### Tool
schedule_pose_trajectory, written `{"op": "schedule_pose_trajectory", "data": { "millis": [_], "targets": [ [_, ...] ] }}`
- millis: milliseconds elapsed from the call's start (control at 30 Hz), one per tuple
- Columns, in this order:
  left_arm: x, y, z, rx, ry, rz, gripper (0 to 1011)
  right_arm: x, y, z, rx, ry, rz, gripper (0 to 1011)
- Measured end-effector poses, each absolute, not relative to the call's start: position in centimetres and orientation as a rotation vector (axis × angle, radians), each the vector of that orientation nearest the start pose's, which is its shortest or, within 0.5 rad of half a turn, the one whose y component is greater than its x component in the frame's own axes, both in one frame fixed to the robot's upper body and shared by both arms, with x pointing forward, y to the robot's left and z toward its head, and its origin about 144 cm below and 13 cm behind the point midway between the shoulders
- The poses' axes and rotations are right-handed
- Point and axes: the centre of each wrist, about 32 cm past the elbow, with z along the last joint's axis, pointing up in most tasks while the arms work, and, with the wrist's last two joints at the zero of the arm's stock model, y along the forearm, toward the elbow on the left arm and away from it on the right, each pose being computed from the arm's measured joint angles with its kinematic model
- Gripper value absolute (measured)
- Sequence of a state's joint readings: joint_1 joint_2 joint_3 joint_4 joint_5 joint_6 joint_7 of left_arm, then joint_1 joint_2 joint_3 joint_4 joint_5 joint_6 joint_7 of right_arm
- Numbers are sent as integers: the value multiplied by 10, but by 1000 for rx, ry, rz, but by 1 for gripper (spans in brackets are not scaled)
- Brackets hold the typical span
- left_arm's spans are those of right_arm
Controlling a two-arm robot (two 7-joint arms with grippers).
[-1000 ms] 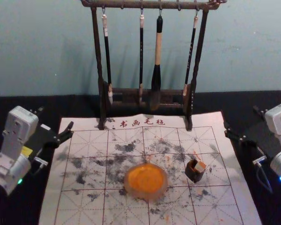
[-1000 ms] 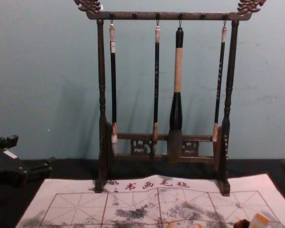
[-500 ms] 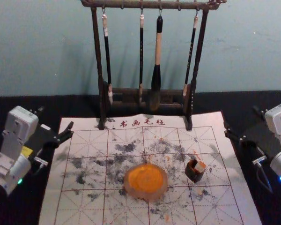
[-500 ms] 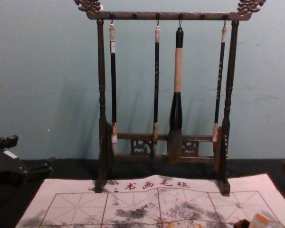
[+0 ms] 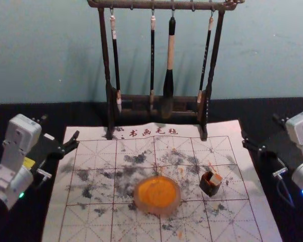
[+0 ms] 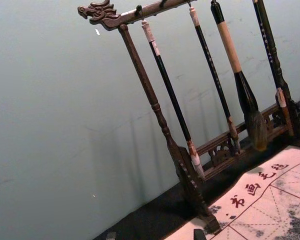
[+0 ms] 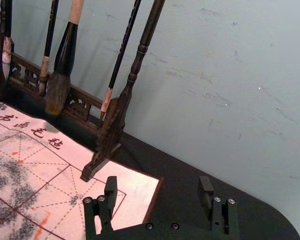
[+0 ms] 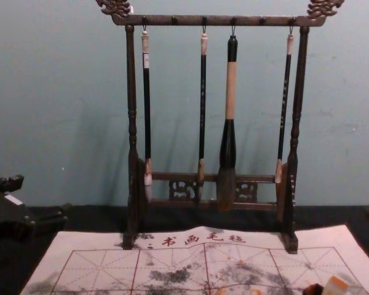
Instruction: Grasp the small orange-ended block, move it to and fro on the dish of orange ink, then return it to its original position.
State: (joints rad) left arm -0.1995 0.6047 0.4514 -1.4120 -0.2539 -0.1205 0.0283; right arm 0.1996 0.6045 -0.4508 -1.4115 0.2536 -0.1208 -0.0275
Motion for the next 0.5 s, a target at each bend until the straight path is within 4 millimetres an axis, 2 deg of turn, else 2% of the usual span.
{"op": "schedule_pose_trajectory", "data": {
  "millis": [267, 500],
  "targets": [
    [489, 310, 1140, 304, -285, 1248, 1001, 488, -325, 1142, -266, -298, -1189, 1000],
    [489, 310, 1140, 304, -285, 1248, 1001, 474, -334, 1151, -220, -294, -1122, 1000]
  ]
}}
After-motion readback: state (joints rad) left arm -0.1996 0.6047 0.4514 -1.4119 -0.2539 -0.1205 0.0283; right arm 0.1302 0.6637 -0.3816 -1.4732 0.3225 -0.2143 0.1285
